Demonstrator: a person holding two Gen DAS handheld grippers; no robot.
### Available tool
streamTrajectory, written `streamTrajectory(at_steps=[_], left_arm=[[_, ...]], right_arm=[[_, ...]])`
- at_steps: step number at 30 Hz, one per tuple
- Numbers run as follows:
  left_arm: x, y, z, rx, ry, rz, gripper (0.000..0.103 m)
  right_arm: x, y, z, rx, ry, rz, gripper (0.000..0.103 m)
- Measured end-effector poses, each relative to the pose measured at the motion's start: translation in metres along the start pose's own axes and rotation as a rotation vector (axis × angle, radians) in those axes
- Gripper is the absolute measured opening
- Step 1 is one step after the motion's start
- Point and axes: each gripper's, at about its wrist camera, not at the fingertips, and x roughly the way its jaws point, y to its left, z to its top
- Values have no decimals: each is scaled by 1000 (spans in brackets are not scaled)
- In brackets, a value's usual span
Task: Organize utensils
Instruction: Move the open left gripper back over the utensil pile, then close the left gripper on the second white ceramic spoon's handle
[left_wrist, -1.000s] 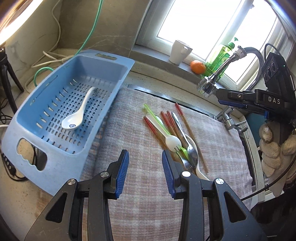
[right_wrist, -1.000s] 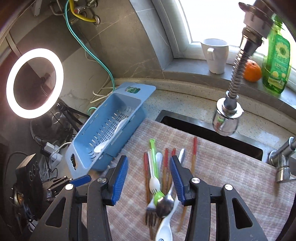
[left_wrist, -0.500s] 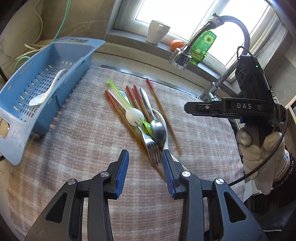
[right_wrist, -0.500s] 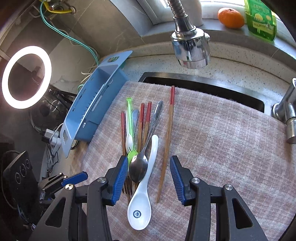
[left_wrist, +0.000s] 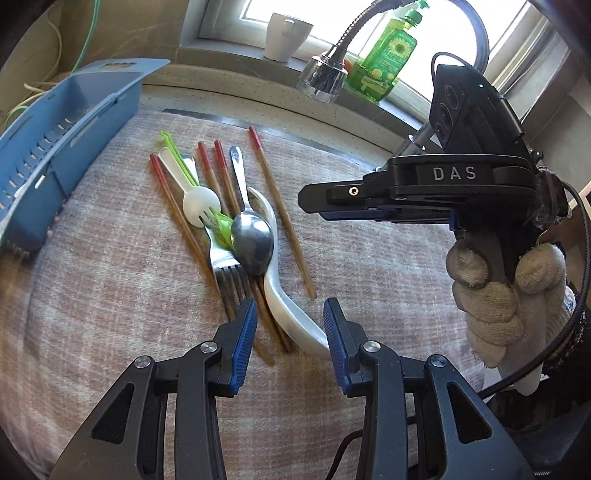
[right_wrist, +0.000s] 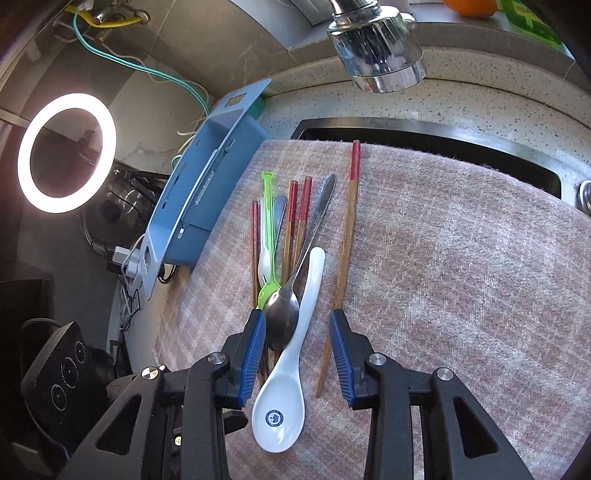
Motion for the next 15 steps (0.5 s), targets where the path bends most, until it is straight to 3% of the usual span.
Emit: streamTrajectory(at_steps=[15], left_arm=[[3, 13, -12, 6, 35, 136, 35]], right_arm=[[33, -21, 12, 88, 59, 97, 25]])
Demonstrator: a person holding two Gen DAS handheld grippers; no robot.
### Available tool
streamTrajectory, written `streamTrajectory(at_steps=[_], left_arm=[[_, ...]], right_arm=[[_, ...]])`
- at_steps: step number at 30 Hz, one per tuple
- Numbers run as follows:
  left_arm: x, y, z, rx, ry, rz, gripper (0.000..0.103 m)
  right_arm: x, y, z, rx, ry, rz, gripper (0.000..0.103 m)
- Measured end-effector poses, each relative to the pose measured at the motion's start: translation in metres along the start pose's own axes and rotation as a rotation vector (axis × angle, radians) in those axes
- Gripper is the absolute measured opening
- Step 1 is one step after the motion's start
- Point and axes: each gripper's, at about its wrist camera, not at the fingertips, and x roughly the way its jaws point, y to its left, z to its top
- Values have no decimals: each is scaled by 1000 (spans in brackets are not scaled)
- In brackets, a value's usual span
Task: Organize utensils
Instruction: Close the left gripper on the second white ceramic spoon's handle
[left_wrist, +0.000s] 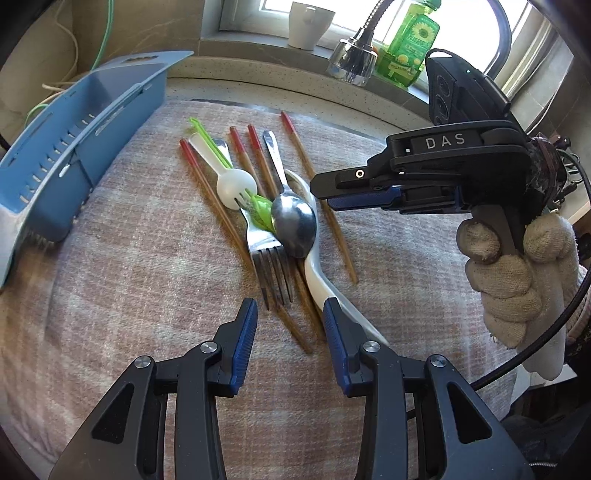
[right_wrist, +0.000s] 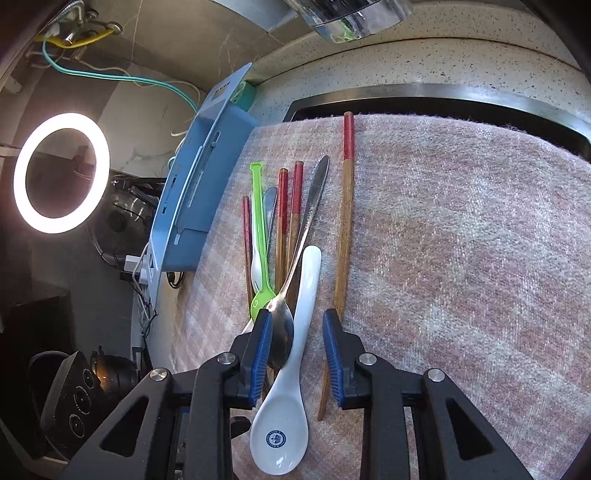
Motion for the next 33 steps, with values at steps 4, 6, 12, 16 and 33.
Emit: streamTrajectory(at_steps=[4, 6, 12, 16, 33], left_arm=[[-1, 5, 0, -19, -12, -16, 34], [-9, 4, 3, -28, -22, -36, 34], [-6, -9, 11, -1, -6, -87, 34], [3, -16, 13, 49, 23, -36, 34], [3, 17, -1, 33, 32, 5, 34]], right_arm=[[3, 1, 3, 5, 1, 5, 24], [1, 1, 3, 6, -1, 10, 24], [2, 1, 3, 1, 4, 10, 24], [3, 0, 4, 15, 3, 19, 24], [15, 1, 1, 24, 14, 34, 10]])
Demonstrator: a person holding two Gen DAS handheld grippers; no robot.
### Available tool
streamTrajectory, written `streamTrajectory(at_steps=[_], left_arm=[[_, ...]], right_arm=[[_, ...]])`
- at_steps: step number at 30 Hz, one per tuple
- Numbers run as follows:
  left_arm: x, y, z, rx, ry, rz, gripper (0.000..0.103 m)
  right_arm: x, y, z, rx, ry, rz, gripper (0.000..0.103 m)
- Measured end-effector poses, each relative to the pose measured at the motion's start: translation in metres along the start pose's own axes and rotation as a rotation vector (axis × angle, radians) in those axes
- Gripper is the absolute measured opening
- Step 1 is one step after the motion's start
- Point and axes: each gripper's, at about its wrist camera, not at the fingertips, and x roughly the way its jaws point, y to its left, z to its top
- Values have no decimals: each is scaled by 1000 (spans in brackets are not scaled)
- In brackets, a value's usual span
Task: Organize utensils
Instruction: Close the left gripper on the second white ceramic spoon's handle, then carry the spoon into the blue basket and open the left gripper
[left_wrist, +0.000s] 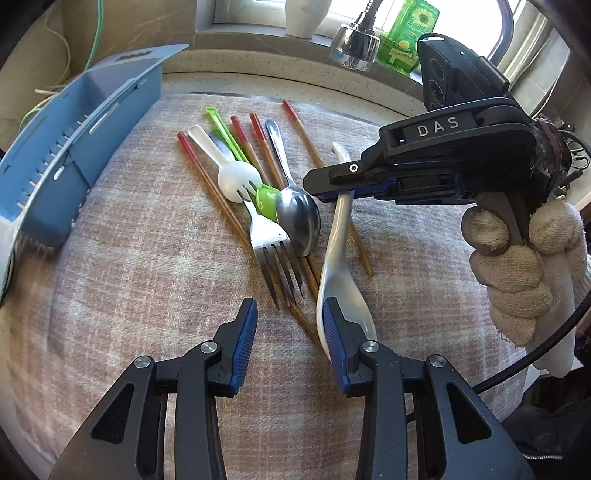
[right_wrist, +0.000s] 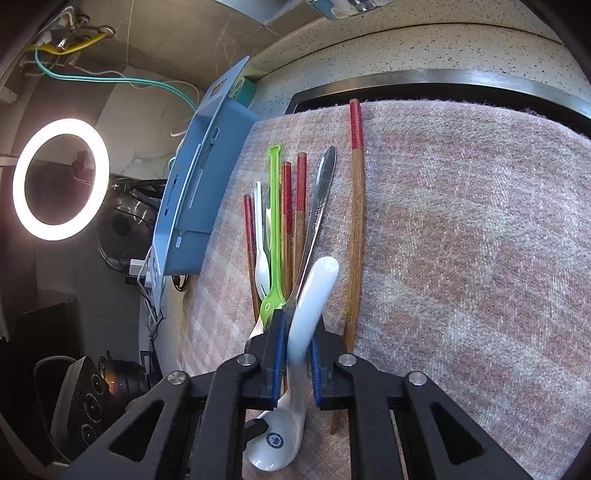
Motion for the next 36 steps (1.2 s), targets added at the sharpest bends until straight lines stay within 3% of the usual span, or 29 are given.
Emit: streamTrajectory(at_steps=[8, 14, 20, 24, 32, 36], left_arm=[[-29, -15, -20, 26, -9, -57, 38], [-25, -50, -39, 139, 16, -24, 38], [-24, -62, -45, 185, 26, -25, 38], [-20, -75, -52, 227, 27, 12, 38], [-12, -83, -52, 248, -6, -9, 33], [-15, -64, -42, 235, -24, -38, 32]], right_arm=[[-7, 3, -2, -6, -17, -26, 9], [-9, 1, -3, 11, -13, -22, 9], [-14, -1, -7, 32, -18, -45, 9], [-16, -2, -9, 41, -20, -56, 9], [-22, 1, -12, 55, -30, -65, 9], [-26, 10, -10, 52, -42, -64, 9]])
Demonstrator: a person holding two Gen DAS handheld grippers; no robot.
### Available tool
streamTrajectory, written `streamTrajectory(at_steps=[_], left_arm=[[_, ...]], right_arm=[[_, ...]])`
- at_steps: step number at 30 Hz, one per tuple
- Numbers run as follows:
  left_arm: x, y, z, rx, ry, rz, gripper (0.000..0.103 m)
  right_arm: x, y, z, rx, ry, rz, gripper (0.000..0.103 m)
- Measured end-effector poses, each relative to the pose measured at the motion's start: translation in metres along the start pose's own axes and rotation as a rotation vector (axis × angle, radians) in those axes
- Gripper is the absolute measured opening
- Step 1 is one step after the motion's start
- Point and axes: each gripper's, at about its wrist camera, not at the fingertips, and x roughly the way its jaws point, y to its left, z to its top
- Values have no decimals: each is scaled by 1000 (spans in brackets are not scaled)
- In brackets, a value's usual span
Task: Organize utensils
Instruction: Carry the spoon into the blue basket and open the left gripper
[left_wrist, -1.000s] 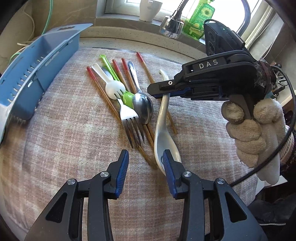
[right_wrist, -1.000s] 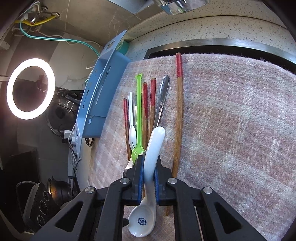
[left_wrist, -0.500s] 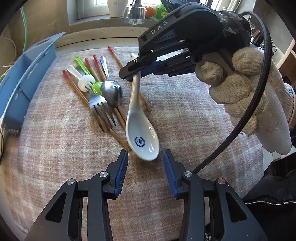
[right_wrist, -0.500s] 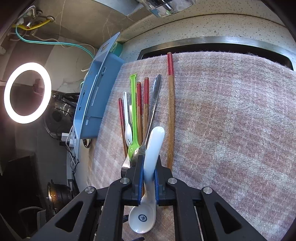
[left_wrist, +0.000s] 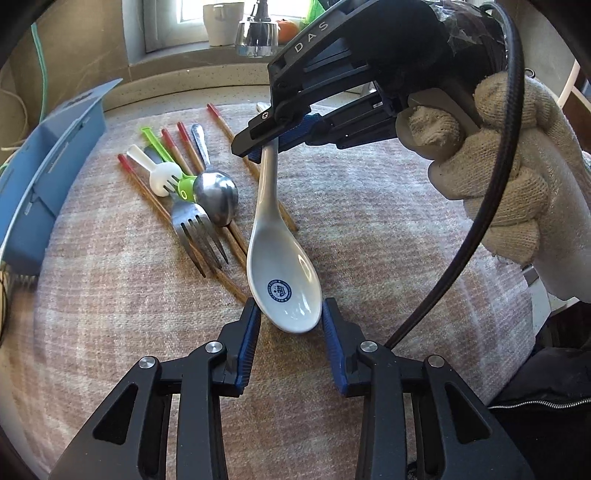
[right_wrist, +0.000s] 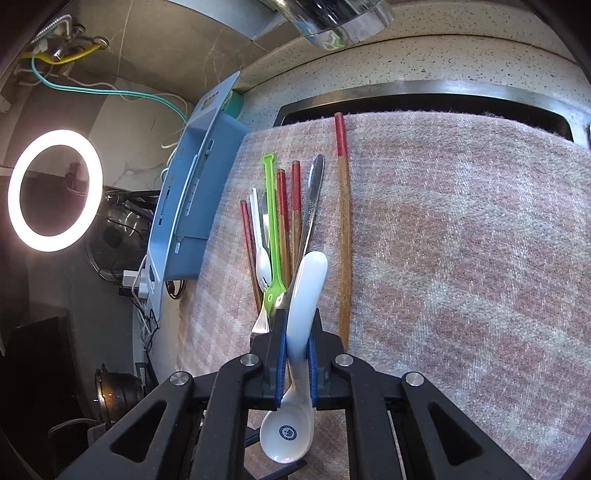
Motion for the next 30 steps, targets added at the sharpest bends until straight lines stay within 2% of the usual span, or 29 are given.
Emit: streamTrajectory(at_steps=[5, 13, 24, 30], left_arm=[[-20, 18, 2, -15, -41, -18, 32], [-47, 70, 17, -26, -109, -5, 32], [-68, 153, 36, -58, -173, 30, 31], [-69, 195, 39, -72, -178, 50, 31]], right_arm=[[-4, 23, 7, -15, -18, 10, 9], [5, 75, 33, -53, -51, 42, 9], [47, 154, 77, -109, -62, 77, 9], [80, 182, 98, -124, -54, 79, 9]])
